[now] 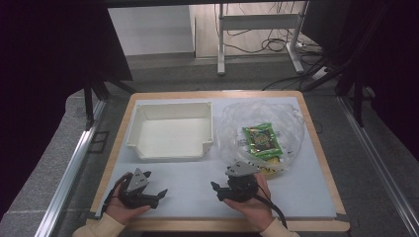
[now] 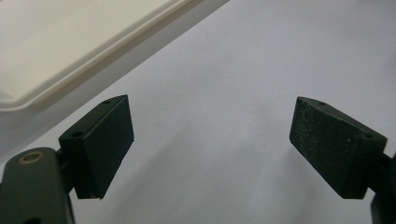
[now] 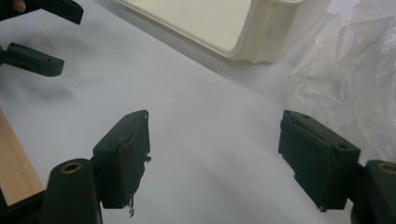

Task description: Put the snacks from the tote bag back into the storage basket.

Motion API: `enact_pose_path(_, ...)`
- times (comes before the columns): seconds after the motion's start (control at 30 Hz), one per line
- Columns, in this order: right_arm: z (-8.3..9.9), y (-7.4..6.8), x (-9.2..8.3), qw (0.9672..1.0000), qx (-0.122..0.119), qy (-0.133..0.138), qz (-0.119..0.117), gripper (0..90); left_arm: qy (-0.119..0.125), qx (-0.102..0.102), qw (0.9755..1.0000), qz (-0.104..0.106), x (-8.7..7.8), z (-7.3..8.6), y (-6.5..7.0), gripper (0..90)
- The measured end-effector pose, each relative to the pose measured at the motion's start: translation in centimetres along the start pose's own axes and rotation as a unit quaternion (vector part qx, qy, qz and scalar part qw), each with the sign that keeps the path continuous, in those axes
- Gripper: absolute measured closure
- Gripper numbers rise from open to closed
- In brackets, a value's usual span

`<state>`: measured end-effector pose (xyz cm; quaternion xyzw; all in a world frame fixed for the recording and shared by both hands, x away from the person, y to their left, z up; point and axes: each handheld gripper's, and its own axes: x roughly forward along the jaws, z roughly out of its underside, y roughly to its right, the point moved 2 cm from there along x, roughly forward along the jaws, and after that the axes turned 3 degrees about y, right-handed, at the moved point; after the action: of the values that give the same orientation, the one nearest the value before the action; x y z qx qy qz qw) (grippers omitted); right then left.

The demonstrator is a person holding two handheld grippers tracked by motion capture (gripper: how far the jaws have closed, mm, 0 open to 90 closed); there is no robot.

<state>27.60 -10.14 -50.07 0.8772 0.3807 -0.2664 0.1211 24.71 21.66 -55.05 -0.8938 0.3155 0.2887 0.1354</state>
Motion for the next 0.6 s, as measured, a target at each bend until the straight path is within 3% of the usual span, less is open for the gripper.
enact_pose_path(0.23,-0.3,0.5,0.4,0.9998,0.015,-0.005,-0.015,26.0,0.011,-0.005,0.9999,-0.002,-0.1,0.0,0.1,13.6)
enact_pose_path(0.4,-1.1,0.2,0.7,0.9996,0.003,-0.006,-0.029,25.7,0.016,-0.012,0.9998,-0.006,0.0,0.0,0.1,13.5)
enact_pose_path(0.6,-1.2,0.6,0.5,0.9992,0.006,-0.009,-0.039,25.1,0.018,-0.011,0.9997,-0.015,0.3,-0.2,0.3,13.5)
